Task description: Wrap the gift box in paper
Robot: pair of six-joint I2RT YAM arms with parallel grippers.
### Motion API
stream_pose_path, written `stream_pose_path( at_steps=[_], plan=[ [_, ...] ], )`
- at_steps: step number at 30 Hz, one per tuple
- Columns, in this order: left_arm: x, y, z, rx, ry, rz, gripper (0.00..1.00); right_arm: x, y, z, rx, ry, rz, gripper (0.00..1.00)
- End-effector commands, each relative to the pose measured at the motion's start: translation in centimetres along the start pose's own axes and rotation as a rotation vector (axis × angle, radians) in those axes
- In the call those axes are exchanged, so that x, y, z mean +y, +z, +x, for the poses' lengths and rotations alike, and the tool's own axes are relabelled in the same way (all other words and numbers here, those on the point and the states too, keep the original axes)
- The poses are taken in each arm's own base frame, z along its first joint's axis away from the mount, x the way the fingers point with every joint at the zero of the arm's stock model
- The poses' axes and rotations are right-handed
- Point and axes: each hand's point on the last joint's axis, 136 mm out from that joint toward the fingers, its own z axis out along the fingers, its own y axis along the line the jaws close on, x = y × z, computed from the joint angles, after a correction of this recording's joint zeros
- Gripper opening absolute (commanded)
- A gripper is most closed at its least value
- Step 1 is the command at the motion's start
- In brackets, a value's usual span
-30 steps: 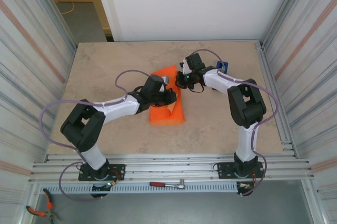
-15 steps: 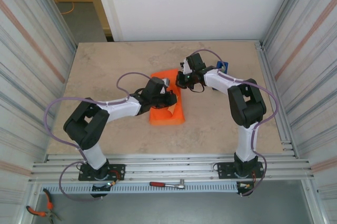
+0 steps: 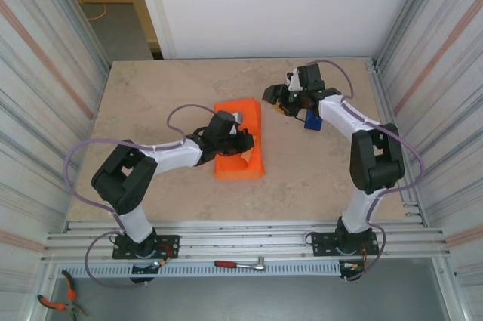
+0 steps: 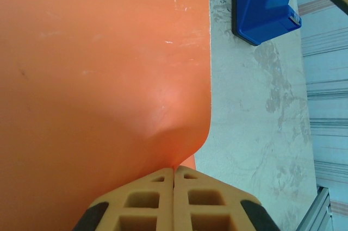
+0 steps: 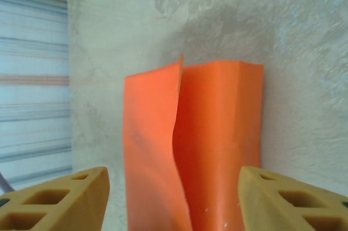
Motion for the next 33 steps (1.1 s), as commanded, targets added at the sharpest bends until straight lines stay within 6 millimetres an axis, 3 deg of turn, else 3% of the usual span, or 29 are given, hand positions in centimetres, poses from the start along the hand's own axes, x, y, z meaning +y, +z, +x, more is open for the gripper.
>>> stream_pose_path(
  at_steps=[1, 8, 14, 17, 23, 28, 30, 33],
  plan=[
    [2.1, 0.7, 2.2, 0.052, -0.020, -0.060, 0.00, -1.2, 1.4, 2.3, 0.036, 0.033, 0.052, 0.75],
    [2.0, 0.7, 2.2, 0.054, -0.015, -0.058, 0.00, -2.1, 4.2, 4.7, 0.095, 0.044, 0.111, 0.88],
    [1.8, 0.8, 2.2, 0.057, -0.011, -0.051, 0.00, -3.2, 6.2, 6.8, 0.150, 0.054, 0.174, 0.89],
    [1.5, 0.8, 2.0, 0.055, -0.004, -0.039, 0.00, -4.1, 6.7, 7.6, 0.160, 0.071, 0.186, 0.84],
    [-1.0, -0.2, 0.9, 0.064, 0.054, 0.032, 0.01, -4.8, 6.8, 8.5, 0.169, 0.085, 0.164, 0.60],
    [-5.2, -3.0, -2.8, 0.075, 0.067, 0.226, 0.36, -5.1, 6.9, 9.0, 0.170, 0.075, 0.127, 0.49],
    [-5.9, -4.6, -4.8, 0.048, 0.072, 0.262, 0.47, -5.2, 6.9, 9.2, 0.170, 0.069, 0.118, 0.47],
    [-5.8, -7.0, -7.5, 0.000, 0.070, 0.274, 0.54, -5.5, 6.8, 9.4, 0.170, 0.062, 0.109, 0.46]
  ],
)
